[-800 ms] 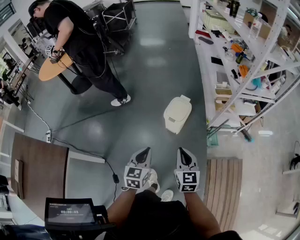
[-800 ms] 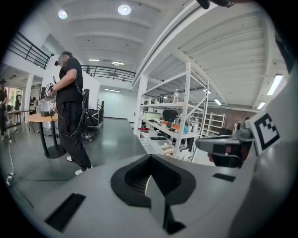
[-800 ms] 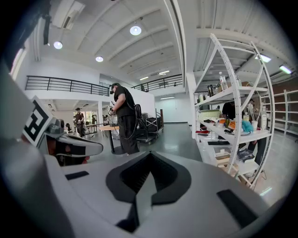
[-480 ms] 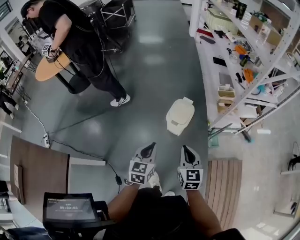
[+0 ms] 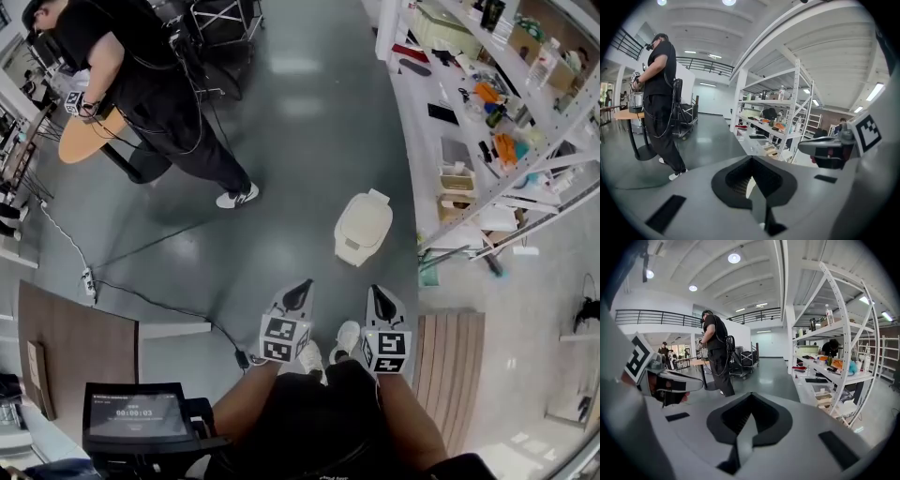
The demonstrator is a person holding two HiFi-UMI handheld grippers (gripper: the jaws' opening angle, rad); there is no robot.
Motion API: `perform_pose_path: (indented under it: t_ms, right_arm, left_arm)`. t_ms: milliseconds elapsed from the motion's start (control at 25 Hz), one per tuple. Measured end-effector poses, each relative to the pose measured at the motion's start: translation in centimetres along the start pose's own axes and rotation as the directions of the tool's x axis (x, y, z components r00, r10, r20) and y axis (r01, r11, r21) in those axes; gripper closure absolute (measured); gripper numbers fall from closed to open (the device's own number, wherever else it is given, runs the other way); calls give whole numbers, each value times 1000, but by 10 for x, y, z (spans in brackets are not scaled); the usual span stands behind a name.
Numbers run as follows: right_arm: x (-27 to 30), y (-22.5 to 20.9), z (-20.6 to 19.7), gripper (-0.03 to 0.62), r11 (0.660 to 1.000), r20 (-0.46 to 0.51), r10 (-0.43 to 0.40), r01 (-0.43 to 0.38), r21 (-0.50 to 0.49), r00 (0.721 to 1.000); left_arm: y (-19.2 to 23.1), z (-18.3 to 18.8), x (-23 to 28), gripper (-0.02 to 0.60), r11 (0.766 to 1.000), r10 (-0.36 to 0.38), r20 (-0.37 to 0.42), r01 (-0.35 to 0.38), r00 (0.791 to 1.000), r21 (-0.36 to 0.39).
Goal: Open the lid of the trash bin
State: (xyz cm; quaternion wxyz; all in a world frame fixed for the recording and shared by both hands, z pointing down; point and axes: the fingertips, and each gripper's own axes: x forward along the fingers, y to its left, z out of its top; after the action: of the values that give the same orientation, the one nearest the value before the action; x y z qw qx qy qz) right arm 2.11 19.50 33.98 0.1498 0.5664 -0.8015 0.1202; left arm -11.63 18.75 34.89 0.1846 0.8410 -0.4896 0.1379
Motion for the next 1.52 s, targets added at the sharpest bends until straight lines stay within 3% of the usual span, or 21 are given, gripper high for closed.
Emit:
perform_pose_path:
  t_ms: [400, 760, 960, 1280, 1520]
  right_arm:
    - [79, -33, -3, 592, 997, -40, 46, -44, 61, 998]
    - [156, -66, 1, 592, 991, -72, 108, -102, 84, 992]
    - [190, -88, -4, 592, 990, -107, 118, -107, 96, 987]
    - [208, -93, -7, 592, 987, -146, 147, -135, 91, 978]
    - [231, -97, -20, 592, 988, -172, 137, -123, 88, 976]
  left_arm:
    - [34, 8, 64, 583, 999, 42, -66, -42, 997, 3]
    - [45, 47, 148, 583, 998, 46, -84, -43, 995, 34]
    - [57, 46, 186, 583, 997, 69, -125, -65, 990, 33]
    - [74, 36, 195, 583, 992, 118, -152, -123, 981, -22]
    - [81, 23, 214, 583, 995, 94, -186, -99, 978, -21]
